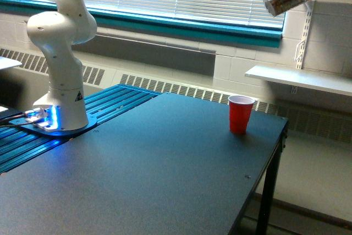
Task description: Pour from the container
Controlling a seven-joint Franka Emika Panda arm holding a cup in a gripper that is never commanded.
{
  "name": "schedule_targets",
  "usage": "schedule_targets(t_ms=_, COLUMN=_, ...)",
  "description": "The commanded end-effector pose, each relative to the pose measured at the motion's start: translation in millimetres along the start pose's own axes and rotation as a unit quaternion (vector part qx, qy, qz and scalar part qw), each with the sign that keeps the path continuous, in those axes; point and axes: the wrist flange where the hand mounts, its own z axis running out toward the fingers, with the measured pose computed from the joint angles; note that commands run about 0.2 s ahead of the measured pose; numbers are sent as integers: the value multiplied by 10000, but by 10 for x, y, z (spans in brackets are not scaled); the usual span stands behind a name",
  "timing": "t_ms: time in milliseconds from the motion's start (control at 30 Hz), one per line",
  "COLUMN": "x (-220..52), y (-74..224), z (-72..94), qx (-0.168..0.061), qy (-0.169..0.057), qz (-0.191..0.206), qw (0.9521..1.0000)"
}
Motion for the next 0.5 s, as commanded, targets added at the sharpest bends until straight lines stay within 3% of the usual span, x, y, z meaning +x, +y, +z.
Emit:
schedule_targets(t_ms=33, x=-15, y=-46, z=-31, qx=-5, qy=16, qz=-9, qw=10000)
schedule_targets(t_ms=267, x=-138, y=-71, z=-69, qx=-23, qy=61, qz=-49, qw=10000)
schedule_targets(t_ms=500, x=-466, y=-150, z=-219, qx=-44, qy=146, qz=-107, qw=9998)
